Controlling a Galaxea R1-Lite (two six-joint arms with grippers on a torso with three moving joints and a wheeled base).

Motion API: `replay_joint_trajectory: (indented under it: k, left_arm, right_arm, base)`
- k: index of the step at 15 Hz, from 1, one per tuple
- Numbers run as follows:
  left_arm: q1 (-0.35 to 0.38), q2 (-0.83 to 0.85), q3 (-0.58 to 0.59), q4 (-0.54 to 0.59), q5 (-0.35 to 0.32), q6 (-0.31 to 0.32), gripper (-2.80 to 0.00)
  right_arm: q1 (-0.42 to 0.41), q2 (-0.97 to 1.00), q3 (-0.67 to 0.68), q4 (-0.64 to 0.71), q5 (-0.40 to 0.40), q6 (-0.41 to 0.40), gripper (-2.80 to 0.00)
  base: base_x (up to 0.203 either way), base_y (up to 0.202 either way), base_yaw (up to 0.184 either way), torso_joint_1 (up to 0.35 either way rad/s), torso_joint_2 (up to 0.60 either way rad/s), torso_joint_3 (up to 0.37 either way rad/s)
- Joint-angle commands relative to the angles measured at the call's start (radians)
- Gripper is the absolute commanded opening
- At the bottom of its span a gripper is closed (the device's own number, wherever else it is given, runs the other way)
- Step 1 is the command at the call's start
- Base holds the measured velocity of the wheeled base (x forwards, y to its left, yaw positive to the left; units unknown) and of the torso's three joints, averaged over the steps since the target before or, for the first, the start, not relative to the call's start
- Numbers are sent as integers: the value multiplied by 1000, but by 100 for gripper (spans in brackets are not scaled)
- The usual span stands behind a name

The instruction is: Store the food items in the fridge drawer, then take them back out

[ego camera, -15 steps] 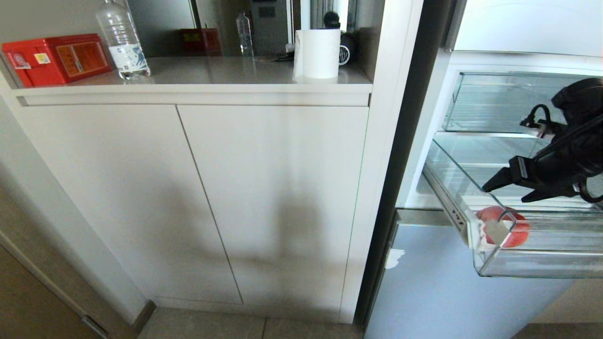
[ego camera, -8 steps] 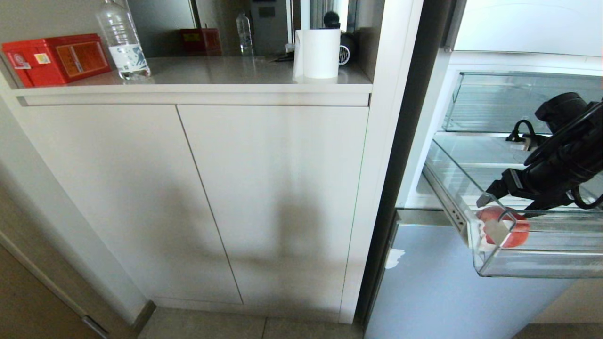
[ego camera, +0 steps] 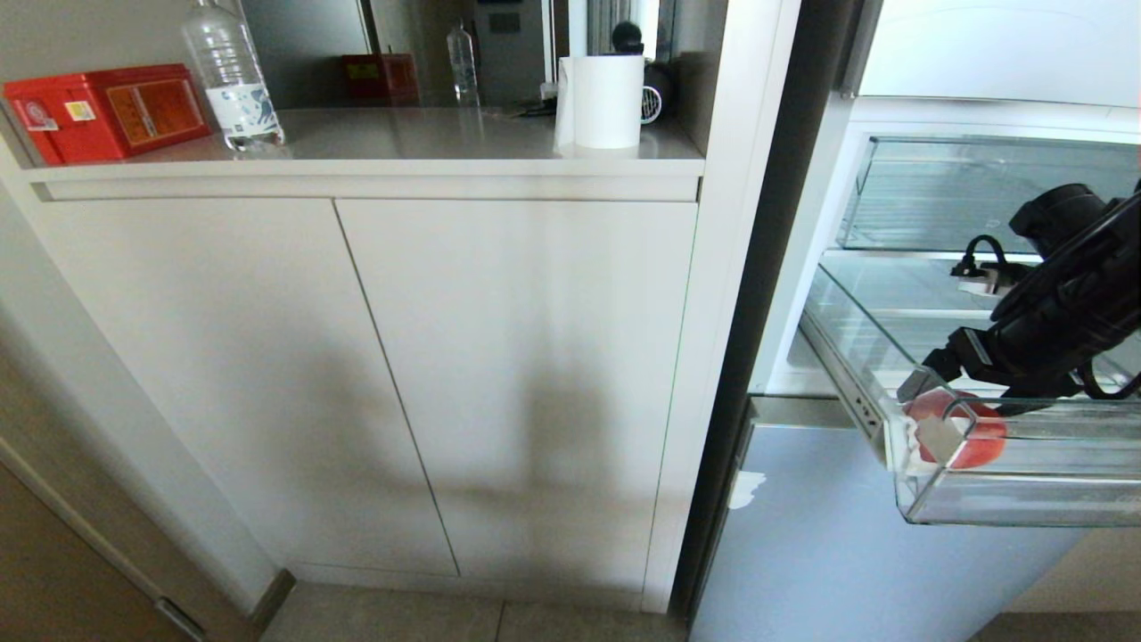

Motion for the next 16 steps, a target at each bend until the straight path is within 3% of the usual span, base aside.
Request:
replay_joint_trajectory:
  k: [1, 4, 16]
  left_arm:
    - [1, 0, 0, 0, 0, 0, -280]
    - [1, 0, 0, 0, 0, 0, -280]
    - [1, 0, 0, 0, 0, 0, -280]
  right_arm:
    - [0, -20, 1, 7, 3, -9, 0]
    - [-4, -22, -3, 60, 1, -71, 0]
    - [-31, -18, -12, 136, -5, -119, 0]
  base:
    - [0, 0, 0, 0, 0, 0]
    - [0, 0, 0, 0, 0, 0]
    - [0, 0, 0, 0, 0, 0]
